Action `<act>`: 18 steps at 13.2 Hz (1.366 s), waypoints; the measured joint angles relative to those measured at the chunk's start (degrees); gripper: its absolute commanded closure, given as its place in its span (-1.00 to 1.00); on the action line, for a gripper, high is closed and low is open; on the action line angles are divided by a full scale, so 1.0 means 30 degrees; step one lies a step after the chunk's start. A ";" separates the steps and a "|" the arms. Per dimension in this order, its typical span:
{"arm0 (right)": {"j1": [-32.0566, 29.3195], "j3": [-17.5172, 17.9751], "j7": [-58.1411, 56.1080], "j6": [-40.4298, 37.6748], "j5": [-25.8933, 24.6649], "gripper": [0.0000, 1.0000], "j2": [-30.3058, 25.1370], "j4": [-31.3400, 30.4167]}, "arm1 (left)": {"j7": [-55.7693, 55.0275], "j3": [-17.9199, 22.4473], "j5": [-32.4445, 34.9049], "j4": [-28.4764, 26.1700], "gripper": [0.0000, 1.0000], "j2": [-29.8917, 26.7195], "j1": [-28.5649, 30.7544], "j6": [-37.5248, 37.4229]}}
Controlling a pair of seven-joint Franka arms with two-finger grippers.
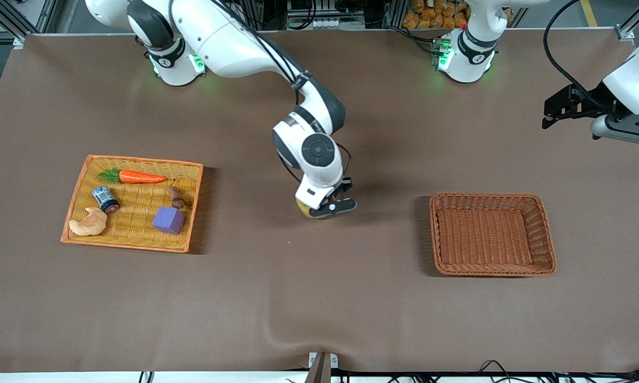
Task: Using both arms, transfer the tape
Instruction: 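Lift the tape roll with the right gripper and carry it toward the basket, then set the tape on the table, retract the right gripper while the left gripper reaches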
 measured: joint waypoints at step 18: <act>-0.6516 -0.2459 -0.4320 -0.7341 -0.1102 -1.00 -1.0781 -0.3728 | 0.0053 0.1027 -0.3795 0.0017 -1.00 0.2658 0.1714 0.1209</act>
